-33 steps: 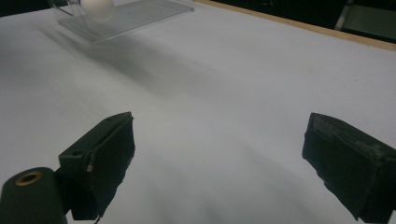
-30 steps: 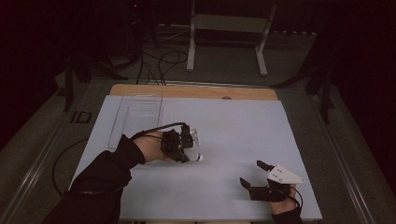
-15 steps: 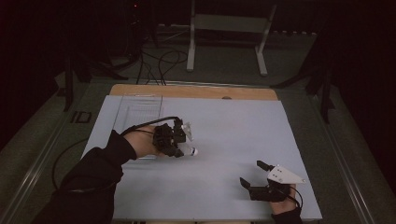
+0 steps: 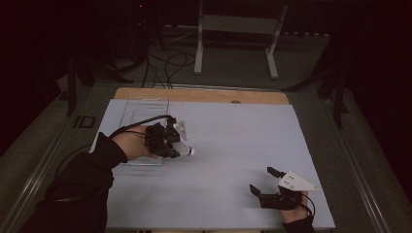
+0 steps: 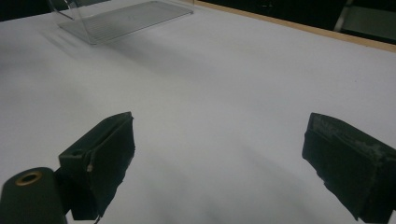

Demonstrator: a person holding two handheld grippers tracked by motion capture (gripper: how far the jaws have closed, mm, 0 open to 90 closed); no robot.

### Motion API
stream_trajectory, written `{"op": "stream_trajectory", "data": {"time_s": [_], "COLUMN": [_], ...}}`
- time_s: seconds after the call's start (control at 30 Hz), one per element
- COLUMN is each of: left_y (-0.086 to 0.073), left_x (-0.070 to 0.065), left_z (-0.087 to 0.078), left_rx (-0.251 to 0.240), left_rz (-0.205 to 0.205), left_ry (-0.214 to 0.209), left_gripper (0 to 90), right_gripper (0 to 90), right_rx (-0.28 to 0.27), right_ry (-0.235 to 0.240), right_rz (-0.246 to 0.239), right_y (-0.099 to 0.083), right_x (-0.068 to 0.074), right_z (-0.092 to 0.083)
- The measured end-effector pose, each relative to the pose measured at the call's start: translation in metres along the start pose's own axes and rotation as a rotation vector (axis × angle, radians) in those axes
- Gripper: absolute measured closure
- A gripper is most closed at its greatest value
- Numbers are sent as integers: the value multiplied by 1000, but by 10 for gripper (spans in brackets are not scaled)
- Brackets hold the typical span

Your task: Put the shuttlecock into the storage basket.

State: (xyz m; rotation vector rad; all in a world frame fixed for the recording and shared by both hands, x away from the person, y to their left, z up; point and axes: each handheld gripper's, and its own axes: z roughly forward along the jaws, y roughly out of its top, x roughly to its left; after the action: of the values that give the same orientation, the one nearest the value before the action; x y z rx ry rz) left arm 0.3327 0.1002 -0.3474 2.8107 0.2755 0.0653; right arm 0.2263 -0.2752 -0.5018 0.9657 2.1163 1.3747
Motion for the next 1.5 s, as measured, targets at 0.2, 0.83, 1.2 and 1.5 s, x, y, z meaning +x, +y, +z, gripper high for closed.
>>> {"op": "stream_trajectory", "data": {"time_s": [0.2,0.83,1.2,1.5], "left_y": [-11,-62,-87,-93], "left_x": [3,25,39,44], "left_z": [-6,-18,-17,-2], "left_rx": [7,24,16,33], "left_rz": [-9,-83,-125,-134], "left_ry": [13,58,73,65], "left_gripper": [899,900,900,899], "right_gripper": [92,92,92,92], "right_rx": [-1,9,9,15], "right_ry": [-2,-6,-8,-8], "right_rz": [1,-3,7,2], "right_y": [0,0,0,-1], "right_x": [0,0,-1,-1], "right_z": [0,1,0,2]}}
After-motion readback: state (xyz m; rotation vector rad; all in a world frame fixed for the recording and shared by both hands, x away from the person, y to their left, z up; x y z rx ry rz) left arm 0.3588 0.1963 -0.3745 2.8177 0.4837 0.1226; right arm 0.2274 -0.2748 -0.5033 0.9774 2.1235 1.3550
